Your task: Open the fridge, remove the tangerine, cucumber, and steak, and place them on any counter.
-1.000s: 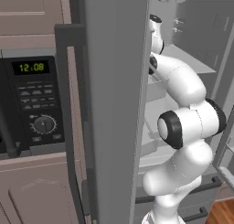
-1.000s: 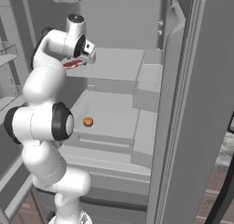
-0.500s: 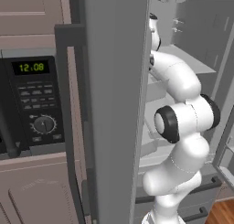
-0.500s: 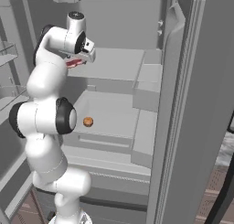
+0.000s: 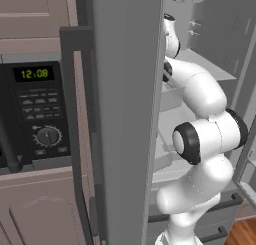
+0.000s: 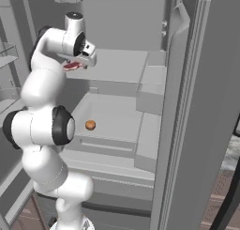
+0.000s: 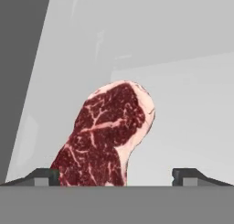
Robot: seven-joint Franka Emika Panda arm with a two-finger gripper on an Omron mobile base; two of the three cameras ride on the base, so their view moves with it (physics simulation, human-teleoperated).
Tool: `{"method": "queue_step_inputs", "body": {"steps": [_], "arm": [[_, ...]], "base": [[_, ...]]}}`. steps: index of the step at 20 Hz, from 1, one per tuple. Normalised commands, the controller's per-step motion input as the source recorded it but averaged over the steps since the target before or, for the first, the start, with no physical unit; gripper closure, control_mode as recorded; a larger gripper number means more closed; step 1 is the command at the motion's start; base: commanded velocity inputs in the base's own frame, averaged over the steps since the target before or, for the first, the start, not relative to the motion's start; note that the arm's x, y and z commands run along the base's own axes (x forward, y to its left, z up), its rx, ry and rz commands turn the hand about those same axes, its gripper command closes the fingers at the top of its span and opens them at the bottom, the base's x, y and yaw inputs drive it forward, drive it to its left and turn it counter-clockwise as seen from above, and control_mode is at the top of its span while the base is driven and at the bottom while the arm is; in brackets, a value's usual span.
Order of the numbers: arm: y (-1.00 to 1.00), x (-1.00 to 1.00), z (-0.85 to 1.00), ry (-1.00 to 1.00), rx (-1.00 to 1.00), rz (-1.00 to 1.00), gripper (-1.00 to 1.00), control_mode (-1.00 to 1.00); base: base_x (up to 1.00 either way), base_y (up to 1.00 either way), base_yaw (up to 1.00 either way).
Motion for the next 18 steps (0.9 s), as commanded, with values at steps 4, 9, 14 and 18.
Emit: {"method": "queue_step_inputs", "body": {"steps": [4, 9, 14, 18], "arm": [[0.04, -0.16, -0.23, 0.0, 0.0, -0.02, -1.0, -1.0], [0.24, 0.08, -0.12, -0.01, 0.0, -0.01, -1.0, -1.0], [0.32, 0.22, -0.05, 0.0, 0.0, 0.0, -1.0, -1.0], [0.04, 0.06, -0.28, 0.02, -0.08, -0.05, -1.0, -1.0]], "base": [[0.0, 0.0, 0.0], [0.0, 0.0, 0.0], [0.0, 0.0, 0.0], [0.0, 0.0, 0.0]]}}
